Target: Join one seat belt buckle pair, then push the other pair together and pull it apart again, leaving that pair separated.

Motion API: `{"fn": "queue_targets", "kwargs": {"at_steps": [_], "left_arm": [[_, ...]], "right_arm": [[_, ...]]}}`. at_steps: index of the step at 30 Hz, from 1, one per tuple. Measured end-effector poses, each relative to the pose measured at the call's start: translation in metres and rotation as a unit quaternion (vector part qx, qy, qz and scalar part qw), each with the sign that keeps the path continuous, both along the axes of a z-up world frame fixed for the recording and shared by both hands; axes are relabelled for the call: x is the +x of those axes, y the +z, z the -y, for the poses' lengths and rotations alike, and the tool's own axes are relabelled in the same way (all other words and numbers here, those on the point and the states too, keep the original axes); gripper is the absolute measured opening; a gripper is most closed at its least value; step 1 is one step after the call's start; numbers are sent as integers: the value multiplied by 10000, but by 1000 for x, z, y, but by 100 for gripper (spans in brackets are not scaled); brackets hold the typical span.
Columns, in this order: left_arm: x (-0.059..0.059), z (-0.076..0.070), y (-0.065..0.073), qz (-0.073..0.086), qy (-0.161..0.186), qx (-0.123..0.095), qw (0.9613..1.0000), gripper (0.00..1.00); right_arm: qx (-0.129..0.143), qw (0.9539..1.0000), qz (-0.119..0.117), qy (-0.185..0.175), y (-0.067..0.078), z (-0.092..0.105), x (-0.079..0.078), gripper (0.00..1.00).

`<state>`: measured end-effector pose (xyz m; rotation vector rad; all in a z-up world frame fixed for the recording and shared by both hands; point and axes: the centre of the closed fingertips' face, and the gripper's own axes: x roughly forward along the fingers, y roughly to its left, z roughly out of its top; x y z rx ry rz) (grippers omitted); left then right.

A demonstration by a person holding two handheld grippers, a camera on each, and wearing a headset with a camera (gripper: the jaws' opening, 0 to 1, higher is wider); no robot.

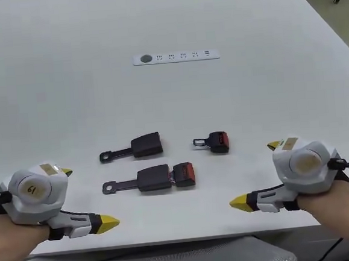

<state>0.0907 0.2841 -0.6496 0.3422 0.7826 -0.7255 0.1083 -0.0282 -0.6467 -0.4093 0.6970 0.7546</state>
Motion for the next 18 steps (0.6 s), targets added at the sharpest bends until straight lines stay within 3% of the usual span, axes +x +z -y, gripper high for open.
{"fn": "queue_targets", "kwargs": {"at_steps": [18], "left_arm": [[3,0,1,42,58,3,10000,100]], "right_arm": [[3,10000,-36,25,1,-2,1,100]]}}
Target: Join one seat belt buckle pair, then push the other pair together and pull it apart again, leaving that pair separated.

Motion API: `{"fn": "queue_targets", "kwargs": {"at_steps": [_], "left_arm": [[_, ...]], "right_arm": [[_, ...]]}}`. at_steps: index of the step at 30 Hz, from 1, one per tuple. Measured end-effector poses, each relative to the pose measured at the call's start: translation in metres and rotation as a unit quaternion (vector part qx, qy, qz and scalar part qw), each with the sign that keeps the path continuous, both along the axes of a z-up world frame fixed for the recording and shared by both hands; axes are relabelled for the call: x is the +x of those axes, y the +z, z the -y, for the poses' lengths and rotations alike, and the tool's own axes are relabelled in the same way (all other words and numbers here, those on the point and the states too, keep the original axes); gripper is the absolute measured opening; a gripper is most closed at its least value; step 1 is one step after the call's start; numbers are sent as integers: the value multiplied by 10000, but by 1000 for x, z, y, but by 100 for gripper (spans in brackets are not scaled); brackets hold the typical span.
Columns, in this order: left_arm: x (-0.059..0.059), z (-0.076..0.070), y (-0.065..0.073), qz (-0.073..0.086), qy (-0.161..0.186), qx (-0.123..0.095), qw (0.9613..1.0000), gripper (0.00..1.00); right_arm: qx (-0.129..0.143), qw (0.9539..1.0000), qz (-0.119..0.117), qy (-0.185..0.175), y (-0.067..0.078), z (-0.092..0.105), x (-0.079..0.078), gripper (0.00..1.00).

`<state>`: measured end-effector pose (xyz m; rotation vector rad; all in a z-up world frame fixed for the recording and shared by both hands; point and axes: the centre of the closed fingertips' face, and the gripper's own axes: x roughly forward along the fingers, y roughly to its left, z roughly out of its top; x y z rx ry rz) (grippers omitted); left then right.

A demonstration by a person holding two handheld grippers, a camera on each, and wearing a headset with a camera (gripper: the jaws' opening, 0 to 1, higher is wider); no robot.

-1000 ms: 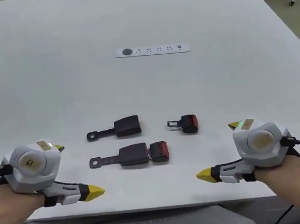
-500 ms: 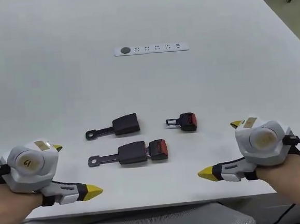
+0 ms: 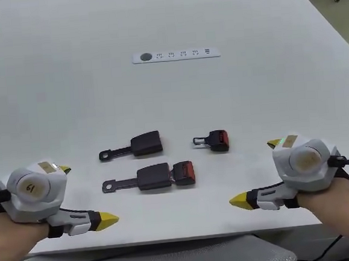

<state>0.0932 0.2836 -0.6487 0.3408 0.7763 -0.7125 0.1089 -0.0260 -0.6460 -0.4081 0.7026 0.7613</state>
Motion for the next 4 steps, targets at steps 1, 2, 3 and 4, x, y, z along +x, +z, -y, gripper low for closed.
{"fn": "queue_targets", "kwargs": {"at_steps": [1,2,3,4], "left_arm": [[0,0,0,3,-8,6,10000,100],[-1,0,1,9,-18,6,10000,100],[-1,0,1,6,-16,-2,10000,100],[0,-1,0,5,-6,-10,10000,100]], "right_arm": [[5,10000,-4,-2,-1,0,0,100],[6,10000,-11,4,-2,0,1,100],[-1,10000,-14,9,-2,0,1,100],[-7,10000,-20,14,-3,-1,0,100]]}}
